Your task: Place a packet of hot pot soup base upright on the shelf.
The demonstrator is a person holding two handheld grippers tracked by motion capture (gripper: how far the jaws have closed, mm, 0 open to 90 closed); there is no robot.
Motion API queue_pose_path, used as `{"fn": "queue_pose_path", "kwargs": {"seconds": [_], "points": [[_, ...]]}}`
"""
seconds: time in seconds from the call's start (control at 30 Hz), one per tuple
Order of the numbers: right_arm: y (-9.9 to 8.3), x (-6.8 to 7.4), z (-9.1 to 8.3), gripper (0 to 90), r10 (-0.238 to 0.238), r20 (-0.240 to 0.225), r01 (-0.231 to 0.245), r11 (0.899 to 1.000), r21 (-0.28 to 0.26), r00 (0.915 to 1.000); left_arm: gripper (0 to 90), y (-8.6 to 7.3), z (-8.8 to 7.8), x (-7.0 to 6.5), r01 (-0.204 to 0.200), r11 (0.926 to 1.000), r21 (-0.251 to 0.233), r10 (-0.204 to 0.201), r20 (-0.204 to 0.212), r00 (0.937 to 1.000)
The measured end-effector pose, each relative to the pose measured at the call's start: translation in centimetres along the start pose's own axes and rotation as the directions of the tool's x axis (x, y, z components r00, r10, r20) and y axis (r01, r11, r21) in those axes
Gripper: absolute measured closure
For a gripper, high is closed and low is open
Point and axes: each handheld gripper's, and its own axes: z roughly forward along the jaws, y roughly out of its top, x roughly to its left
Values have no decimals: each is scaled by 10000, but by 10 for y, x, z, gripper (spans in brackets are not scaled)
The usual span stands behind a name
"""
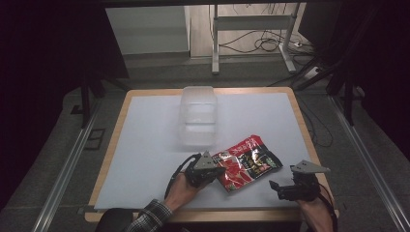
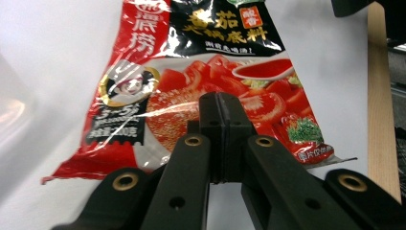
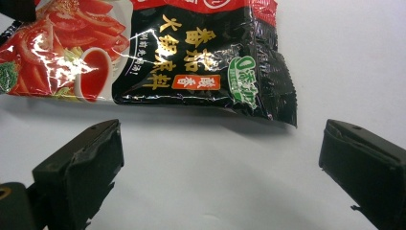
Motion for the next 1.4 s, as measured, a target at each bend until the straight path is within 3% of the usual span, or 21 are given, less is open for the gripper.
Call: {"fn": "queue_pose_path", "kwargs": {"seconds": [0.3,0.7,1.03,1.4], "points": [[0,0,-1,13,-1,133,1,10000,61,9999,899,-6,8,-7,-560,9971,517,578,-333,9978],[0,4,0,1,-116,-63,117,9997,202,9999,900,-14,7,-8,-294,9991,316,307,-422,9986],[2,4,-6,0,-315,22,316,9992,-230,9995,900,-18,5,-8,-106,9995,310,116,-318,9994],[7,11,-6,0,-759,-319,745,9963,-432,9966,900,-22,2,-7,63,9995,320,-58,-149,9999]]}}
